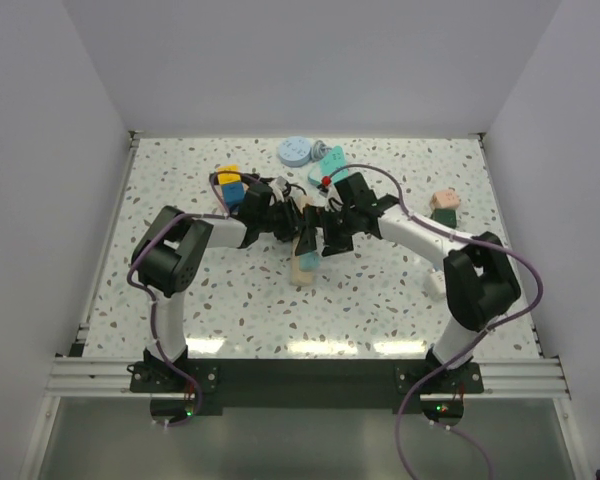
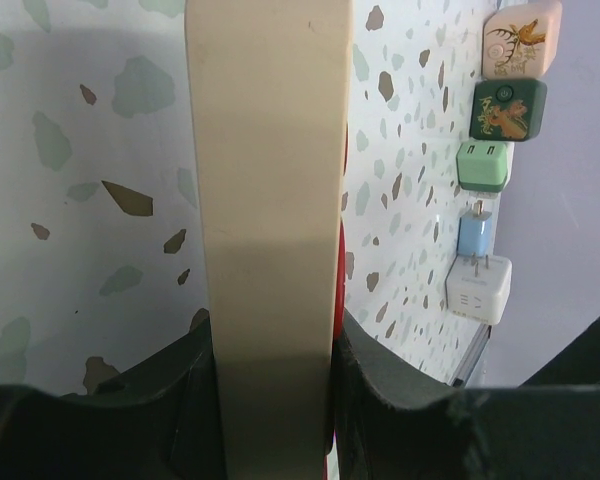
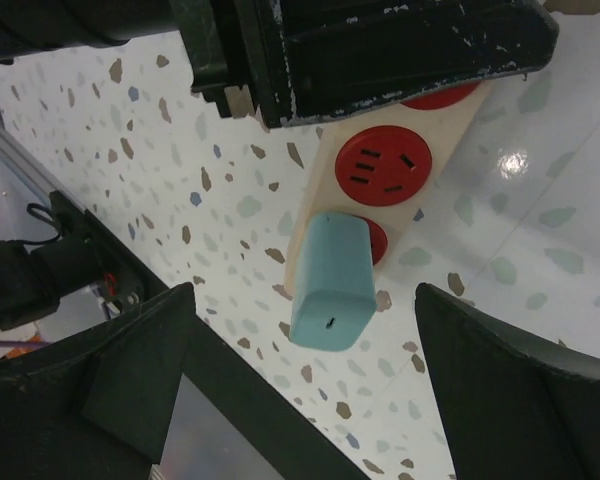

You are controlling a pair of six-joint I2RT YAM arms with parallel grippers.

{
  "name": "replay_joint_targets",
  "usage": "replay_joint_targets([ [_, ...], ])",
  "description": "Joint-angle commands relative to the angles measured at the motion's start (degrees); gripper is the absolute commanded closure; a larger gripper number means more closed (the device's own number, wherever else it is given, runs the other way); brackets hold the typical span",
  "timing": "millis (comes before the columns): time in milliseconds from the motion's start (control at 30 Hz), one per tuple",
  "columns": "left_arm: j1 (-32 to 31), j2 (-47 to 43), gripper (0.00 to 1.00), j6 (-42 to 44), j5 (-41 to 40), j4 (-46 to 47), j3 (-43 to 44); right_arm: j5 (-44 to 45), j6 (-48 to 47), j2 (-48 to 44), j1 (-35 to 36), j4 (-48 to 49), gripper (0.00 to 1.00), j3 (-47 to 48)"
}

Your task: Pull the plug off the socket

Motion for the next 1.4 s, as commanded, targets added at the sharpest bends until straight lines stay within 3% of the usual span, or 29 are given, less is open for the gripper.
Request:
replay_joint_targets([
  [0,0.4,-1.0,1.00,-1.8,-1.1,3.3,0.9,2.9,-0.3,3.3,1.9,-1.8,0.06,3.8],
  [167,0.4,-1.1,1.00,-1.7,-1.1,3.3,1.3,3.2,-0.2,4.8,3.6,-2.0,0.14,3.0],
  [300,0.4,-0.7,1.00,-2.4,-0.5,4.2,1.2,2.5,0.6,5.6,4.2,0.0,0.29,2.1],
  [400,0.3,-1.1,1.00,-2.3,0.1,4.5,0.8,2.3,1.0,6.3,4.2,1.6,0.48,2.0],
  [433,0.1,-1.2,1.00,-2.3,0.2,4.5,0.7,1.6,1.0,7.0,4.2,1.7,0.60,2.3],
  [500,-0.1,-1.5,1.00,-2.2,0.9,4.9,0.0,1.1,1.1,7.7,4.2,1.7,0.73,3.0],
  [533,-0.1,-1.7,1.00,-2.1,0.9,4.9,-0.2,1.0,1.0,7.8,4.2,1.5,0.91,3.1],
  [567,-0.1,-2.1,1.00,-2.1,1.2,5.0,-0.5,0.5,0.5,7.8,4.2,1.1,0.99,3.6],
  [600,-0.2,-2.3,0.94,-2.0,1.4,5.0,-1.2,0.6,0.3,7.7,4.2,0.5,1.00,3.7],
  [633,-0.2,-2.6,0.82,-1.9,1.3,5.1,-1.6,0.8,0.2,7.4,4.1,0.1,1.00,3.9],
  [667,-0.1,-2.9,0.69,-1.6,1.4,4.9,-2.1,1.4,-0.3,6.9,4.1,-0.1,1.00,4.5],
  [700,-0.1,-3.0,0.48,-1.0,1.7,4.4,-2.6,1.8,-0.4,6.5,4.0,-0.7,1.00,4.7],
  [800,-0.2,-3.5,0.30,-0.1,2.0,3.0,-4.4,2.0,0.3,5.6,3.6,0.2,1.00,4.9],
  [900,-0.2,-4.9,0.23,-0.7,1.8,5.2,-8.3,0.4,1.4,5.4,3.0,2.7,1.00,4.7],
  [1100,-0.9,-4.3,0.19,-1.9,2.6,7.4,-10.9,-3.0,4.1,4.6,2.9,8.1,1.00,4.4],
  [1233,-1.3,-3.6,0.22,-1.5,2.6,7.8,-10.2,-6.0,4.5,4.6,2.9,10.1,1.00,5.3],
  [1267,-1.4,-2.7,0.26,-1.4,3.1,7.8,-9.8,-7.5,4.6,4.8,2.8,10.3,1.00,5.6],
  [1300,-1.5,-2.2,0.38,-1.2,3.6,8.0,-9.1,-7.8,4.6,4.8,2.8,10.7,1.00,5.7],
  [1367,-2.0,-1.6,0.54,-1.1,4.3,8.2,-8.5,-7.7,4.7,4.2,2.8,10.7,1.00,5.6],
])
